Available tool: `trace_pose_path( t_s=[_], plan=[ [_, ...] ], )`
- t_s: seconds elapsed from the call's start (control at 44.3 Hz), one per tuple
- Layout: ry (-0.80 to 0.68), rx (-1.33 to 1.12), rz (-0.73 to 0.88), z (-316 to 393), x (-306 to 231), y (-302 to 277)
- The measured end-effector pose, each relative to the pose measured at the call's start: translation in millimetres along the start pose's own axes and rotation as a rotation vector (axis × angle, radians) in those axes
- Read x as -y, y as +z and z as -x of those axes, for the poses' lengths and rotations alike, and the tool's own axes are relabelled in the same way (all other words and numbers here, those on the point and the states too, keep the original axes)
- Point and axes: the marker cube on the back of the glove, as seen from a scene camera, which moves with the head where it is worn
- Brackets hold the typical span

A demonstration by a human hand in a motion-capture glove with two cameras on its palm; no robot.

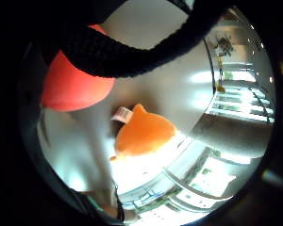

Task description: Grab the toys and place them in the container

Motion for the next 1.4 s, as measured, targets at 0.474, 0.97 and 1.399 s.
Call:
trace_pose_path(
  t_s=[0.474, 0.97, 1.399],
  plan=[
    [0.098, 0.195, 0.264, -3, 35, 53],
    [0.138, 0.193, 0.029, 7, 18, 18],
    [-0.387, 0.317, -0.250, 124, -62, -144]
  ],
)
